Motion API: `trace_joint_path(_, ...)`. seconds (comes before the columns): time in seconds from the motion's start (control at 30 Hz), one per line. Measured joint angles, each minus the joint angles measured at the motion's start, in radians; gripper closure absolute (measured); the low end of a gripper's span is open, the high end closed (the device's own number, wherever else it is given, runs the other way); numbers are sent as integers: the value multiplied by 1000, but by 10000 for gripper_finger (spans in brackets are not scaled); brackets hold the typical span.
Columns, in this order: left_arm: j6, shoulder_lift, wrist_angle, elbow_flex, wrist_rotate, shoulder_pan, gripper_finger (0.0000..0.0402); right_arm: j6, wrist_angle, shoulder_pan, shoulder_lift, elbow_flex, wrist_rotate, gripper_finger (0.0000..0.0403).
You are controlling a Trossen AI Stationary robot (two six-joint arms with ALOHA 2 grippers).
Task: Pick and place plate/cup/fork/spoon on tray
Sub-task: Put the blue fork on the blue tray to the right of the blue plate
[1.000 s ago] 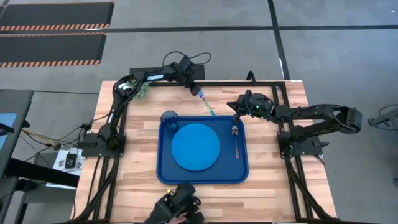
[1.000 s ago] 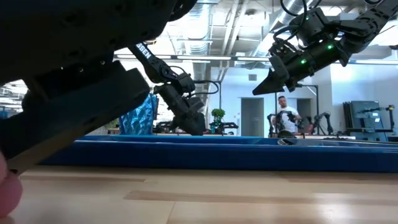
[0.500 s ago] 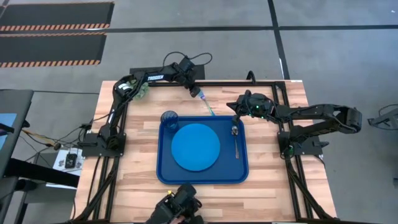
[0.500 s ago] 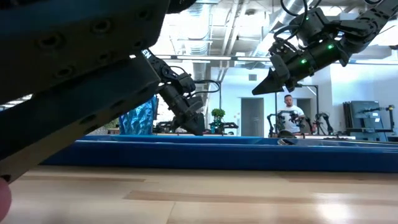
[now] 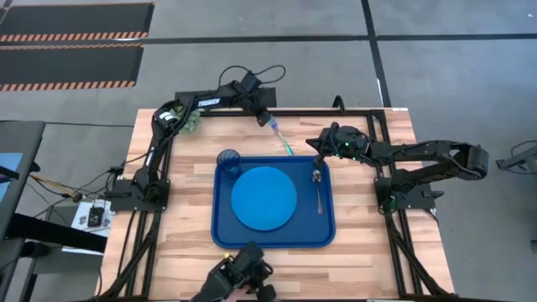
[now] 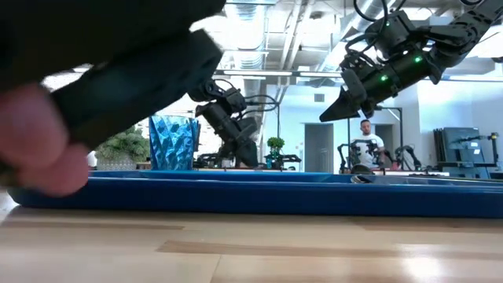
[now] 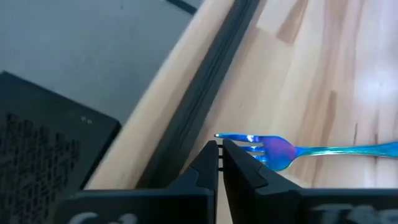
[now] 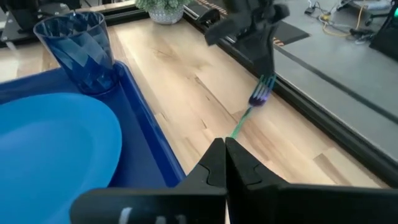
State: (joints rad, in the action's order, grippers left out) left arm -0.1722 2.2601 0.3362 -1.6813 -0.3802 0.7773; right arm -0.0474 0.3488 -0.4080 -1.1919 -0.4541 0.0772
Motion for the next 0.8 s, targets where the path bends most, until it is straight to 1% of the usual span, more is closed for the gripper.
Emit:
trace_joint_path(0.17, 1, 0, 36, -61, -7, -6, 401, -71, 0, 0, -8, -18, 5, 390)
trace_joint_path(0.3, 1, 0, 87, -123, -11, -13, 401, -141, -5, 0, -61, -68, 11, 353)
trace_joint_path(0.4, 3, 0, 128, -163, -37, -15, 401, -163, -44, -7, -140, -137, 26, 315)
trace_joint_path(0.6, 19, 0, 175, -208, -63, -16, 401, -181, -175, -69, -347, -349, 29, 247)
trace_joint_path(0.7, 24, 0, 178, -208, -81, -16, 401, -184, -215, -109, -457, -442, 29, 228)
trace_joint_path(0.8, 23, 0, 183, -208, -84, -17, 401, -189, -254, -138, -560, -521, 29, 222)
